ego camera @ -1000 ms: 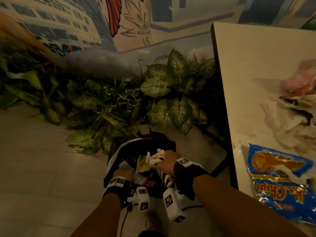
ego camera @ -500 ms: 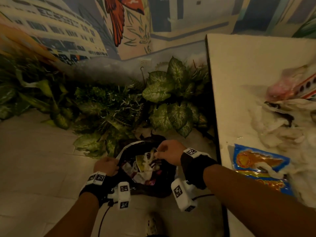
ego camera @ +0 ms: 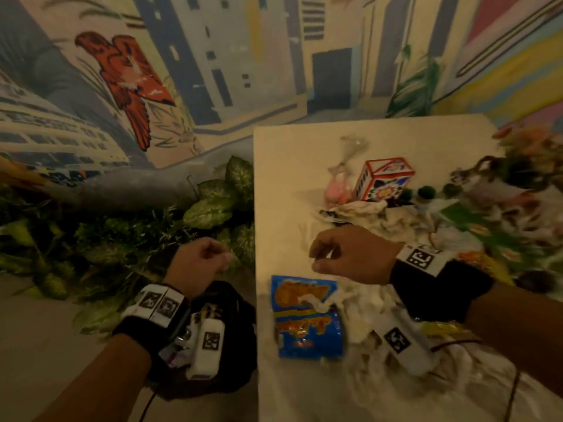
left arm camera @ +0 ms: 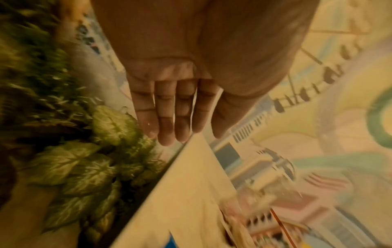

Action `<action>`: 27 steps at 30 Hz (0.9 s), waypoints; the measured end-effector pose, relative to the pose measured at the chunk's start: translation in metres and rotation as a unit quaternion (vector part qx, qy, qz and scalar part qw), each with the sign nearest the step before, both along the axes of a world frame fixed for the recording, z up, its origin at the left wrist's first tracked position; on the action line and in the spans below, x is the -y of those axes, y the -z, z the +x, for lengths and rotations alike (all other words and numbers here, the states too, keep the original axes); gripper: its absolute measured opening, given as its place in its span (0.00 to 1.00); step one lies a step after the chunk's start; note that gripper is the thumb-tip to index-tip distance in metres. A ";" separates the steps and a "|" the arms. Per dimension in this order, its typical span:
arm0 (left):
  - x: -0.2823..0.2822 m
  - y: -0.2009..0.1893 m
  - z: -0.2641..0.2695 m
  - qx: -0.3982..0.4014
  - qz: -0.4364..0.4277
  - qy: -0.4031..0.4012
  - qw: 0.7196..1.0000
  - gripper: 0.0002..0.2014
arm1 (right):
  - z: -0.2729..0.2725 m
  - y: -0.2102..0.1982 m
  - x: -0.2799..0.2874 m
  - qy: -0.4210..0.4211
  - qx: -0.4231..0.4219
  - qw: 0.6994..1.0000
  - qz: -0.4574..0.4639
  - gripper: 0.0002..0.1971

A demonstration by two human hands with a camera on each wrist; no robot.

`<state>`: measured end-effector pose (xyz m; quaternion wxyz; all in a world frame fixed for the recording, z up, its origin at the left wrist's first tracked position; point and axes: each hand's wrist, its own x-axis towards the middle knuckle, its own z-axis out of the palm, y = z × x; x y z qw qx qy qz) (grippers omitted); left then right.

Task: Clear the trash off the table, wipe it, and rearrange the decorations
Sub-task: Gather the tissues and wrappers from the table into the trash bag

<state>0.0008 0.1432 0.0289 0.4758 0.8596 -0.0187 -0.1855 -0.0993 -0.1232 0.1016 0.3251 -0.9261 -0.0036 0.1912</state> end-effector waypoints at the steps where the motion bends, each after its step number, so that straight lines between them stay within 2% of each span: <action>1: 0.017 -0.004 -0.009 0.017 0.025 0.039 0.999 0.04 | -0.007 -0.001 0.019 0.008 0.001 1.000 -0.016 0.11; 4: 0.062 -0.011 -0.043 0.039 0.093 0.162 0.982 0.14 | -0.029 -0.002 0.063 -0.002 -0.020 0.998 -0.053 0.13; 6: 0.085 -0.010 -0.061 0.030 0.171 0.237 0.956 0.31 | -0.039 0.000 0.081 -0.027 -0.032 0.996 -0.085 0.18; 9: 0.106 0.000 -0.078 0.026 0.309 0.313 0.898 0.56 | -0.052 0.009 0.091 -0.065 -0.058 0.988 -0.131 0.29; 12: 0.114 0.010 -0.088 0.033 0.429 0.356 0.830 0.64 | -0.065 0.020 0.086 -0.141 -0.079 0.970 -0.183 0.45; 14: 0.121 0.013 -0.093 0.032 0.445 0.358 0.820 0.65 | -0.075 0.030 0.080 -0.178 -0.094 0.952 -0.231 0.54; 17: 0.133 0.013 -0.097 0.010 0.422 0.341 0.840 0.62 | -0.087 0.051 0.074 -0.201 -0.108 0.929 -0.291 0.62; 20: 0.146 0.012 -0.100 -0.010 0.417 0.304 0.856 0.55 | -0.090 0.070 0.070 -0.178 -0.133 0.931 -0.288 0.65; 24: 0.161 0.016 -0.112 -0.009 0.449 0.261 0.854 0.43 | -0.081 0.080 0.067 -0.131 -0.130 0.951 -0.248 0.59; 27: 0.167 0.023 -0.116 -0.020 0.425 0.220 0.878 0.29 | -0.072 0.082 0.065 -0.123 -0.124 0.960 -0.218 0.44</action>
